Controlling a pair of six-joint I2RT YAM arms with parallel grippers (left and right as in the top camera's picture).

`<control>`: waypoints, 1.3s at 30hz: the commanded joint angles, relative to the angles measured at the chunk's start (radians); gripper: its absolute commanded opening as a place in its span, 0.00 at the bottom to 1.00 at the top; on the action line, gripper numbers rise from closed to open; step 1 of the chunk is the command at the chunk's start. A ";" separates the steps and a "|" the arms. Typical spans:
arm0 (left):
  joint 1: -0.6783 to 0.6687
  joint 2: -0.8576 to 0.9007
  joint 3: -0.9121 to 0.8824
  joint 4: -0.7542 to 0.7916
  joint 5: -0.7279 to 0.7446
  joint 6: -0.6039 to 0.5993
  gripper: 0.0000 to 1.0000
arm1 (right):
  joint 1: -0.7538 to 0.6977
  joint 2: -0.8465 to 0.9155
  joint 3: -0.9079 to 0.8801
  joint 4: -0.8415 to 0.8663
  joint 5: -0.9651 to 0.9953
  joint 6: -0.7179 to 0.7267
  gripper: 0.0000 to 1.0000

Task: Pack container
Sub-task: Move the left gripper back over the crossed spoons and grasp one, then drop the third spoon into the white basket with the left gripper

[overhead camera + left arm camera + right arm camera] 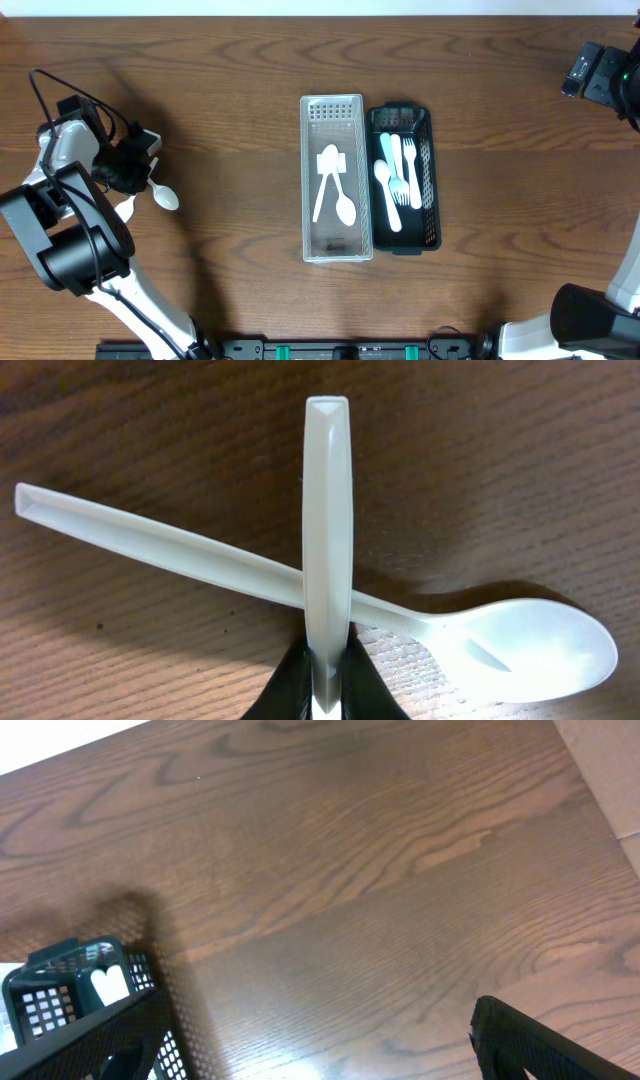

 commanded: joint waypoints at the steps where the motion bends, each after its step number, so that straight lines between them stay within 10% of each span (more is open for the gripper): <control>1: -0.001 0.019 -0.021 -0.006 0.040 -0.012 0.06 | -0.005 0.002 -0.002 -0.001 0.006 0.011 0.99; 17: -0.108 -0.237 0.053 -0.116 0.040 -0.502 0.06 | -0.005 0.002 -0.002 0.004 0.006 0.011 0.99; 31: -0.694 -0.573 0.059 -0.112 0.039 -1.215 0.06 | -0.005 0.002 -0.002 0.001 0.006 0.011 0.99; 39: -0.921 -0.503 0.058 -0.080 0.036 -1.348 0.06 | -0.005 0.002 -0.002 -0.008 0.006 0.011 0.99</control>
